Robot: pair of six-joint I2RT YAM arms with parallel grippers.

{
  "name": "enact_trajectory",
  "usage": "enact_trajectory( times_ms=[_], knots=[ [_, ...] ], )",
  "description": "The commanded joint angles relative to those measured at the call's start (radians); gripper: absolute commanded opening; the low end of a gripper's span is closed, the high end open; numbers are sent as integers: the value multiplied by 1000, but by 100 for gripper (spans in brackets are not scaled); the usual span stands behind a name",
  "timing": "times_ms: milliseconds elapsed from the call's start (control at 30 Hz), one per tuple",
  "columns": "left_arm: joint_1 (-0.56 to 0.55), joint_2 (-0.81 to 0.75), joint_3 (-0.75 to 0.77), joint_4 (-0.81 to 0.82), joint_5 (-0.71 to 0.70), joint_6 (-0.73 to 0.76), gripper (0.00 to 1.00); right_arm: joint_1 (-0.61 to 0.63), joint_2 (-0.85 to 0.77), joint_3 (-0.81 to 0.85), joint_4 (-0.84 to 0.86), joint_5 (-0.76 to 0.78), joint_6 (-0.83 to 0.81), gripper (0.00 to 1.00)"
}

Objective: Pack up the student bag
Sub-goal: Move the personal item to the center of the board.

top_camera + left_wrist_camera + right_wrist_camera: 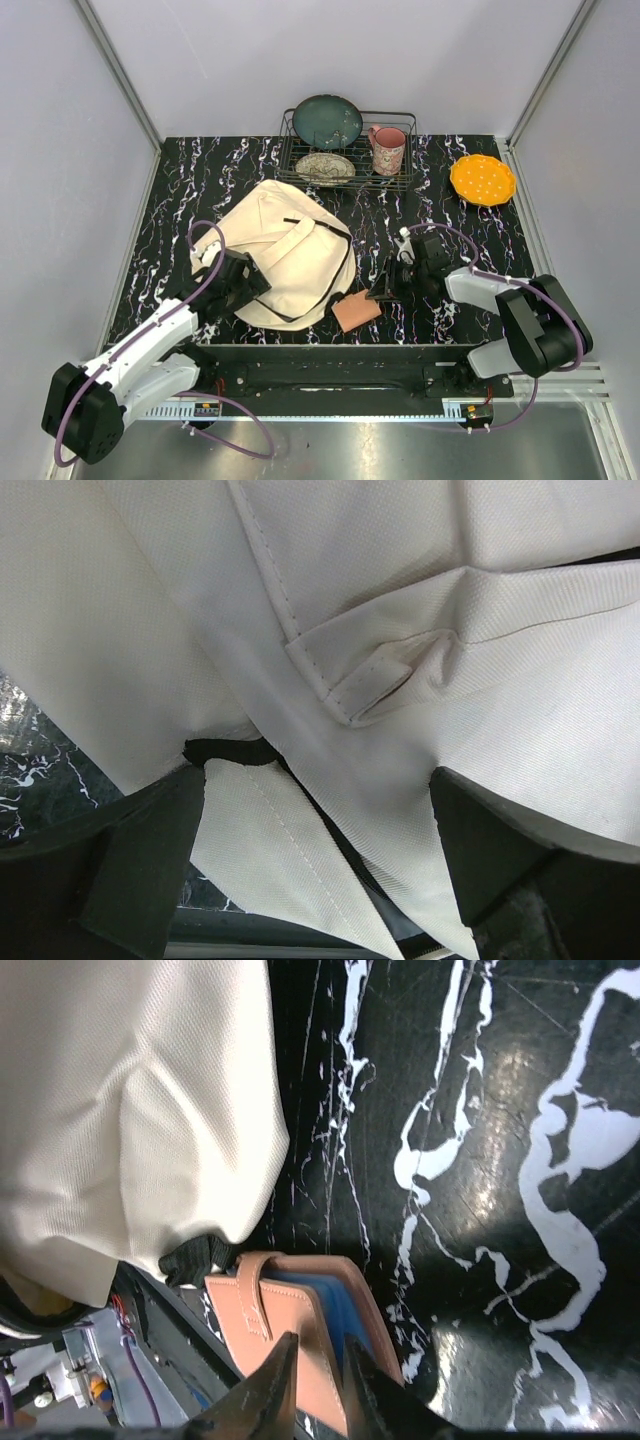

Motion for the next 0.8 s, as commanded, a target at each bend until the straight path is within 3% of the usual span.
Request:
enact_trajectory(
  times_ms=[0, 100, 233, 467, 600, 767],
  knots=[
    [6, 3, 40, 51, 24, 20, 99, 22, 22, -17, 117, -88, 47, 21],
    [4, -2, 35, 51, 24, 20, 99, 24, 12, -23, 136, -83, 68, 0],
    [6, -10, 32, 51, 24, 19, 99, 24, -42, -17, 90, -16, 64, 0],
    [7, -51, 48, 11, -23, 20, 99, -34, -266, 2, -170, 344, 110, 0],
    [9, -85, 65, -17, -57, 32, 99, -187, -315, 29, -264, 504, 122, 0],
    [10, -105, 91, -27, -69, 49, 99, -442, -256, 88, -257, 501, 84, 0]
  ],
)
